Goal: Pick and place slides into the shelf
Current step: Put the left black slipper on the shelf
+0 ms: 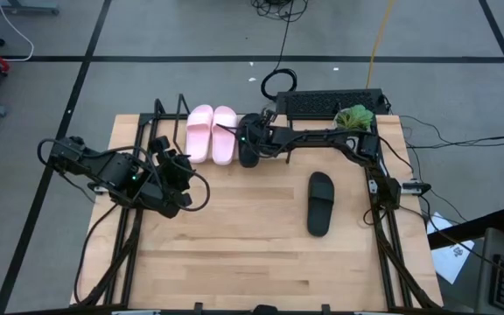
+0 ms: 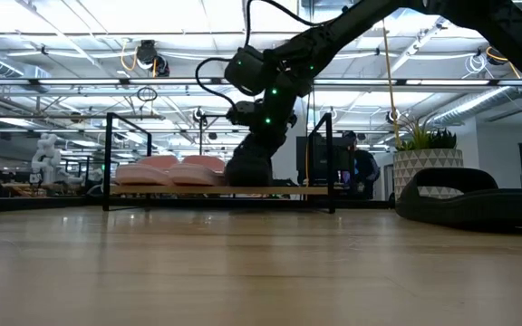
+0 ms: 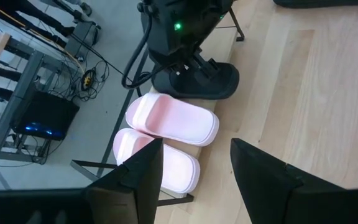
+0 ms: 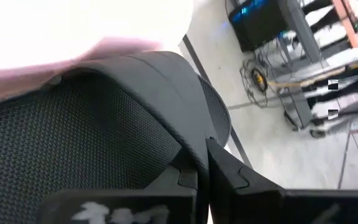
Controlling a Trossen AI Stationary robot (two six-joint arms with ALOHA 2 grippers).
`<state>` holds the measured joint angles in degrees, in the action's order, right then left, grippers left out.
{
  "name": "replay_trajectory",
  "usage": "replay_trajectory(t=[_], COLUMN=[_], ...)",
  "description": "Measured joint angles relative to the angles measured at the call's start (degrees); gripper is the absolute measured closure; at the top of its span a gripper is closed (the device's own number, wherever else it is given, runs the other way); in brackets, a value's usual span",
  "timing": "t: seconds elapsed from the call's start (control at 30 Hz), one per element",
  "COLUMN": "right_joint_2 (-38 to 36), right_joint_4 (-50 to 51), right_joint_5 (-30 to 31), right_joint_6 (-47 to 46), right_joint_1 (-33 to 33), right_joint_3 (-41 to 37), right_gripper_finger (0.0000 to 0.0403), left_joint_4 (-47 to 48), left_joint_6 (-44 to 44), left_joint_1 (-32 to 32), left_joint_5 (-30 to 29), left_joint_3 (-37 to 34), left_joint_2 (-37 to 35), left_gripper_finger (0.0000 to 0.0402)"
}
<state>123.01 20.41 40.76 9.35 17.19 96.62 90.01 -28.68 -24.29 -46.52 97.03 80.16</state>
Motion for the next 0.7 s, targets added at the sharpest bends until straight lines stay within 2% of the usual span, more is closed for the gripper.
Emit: replay_trajectory(t=[0.6, 0.7], right_joint_2=[0.0, 0.0], right_joint_4=[-2.0, -2.3], right_joint_5=[0.9, -0.9], right_joint_6=[2.3, 2.0], right_joint_1=[1.6, 1.6], right_joint_3=[0.0, 0.0], right_gripper_finger=[0.0403, 0.0403], left_joint_4=[0.0, 0.0], left_joint_6=[0.5, 0.5], left_joint_1=[0.0, 0.0], left_joint_5=[0.0, 0.0], left_joint_3=[0.0, 0.0], left_joint_2=[0.0, 0.0], left_gripper_finger=[0.0213, 0.0213])
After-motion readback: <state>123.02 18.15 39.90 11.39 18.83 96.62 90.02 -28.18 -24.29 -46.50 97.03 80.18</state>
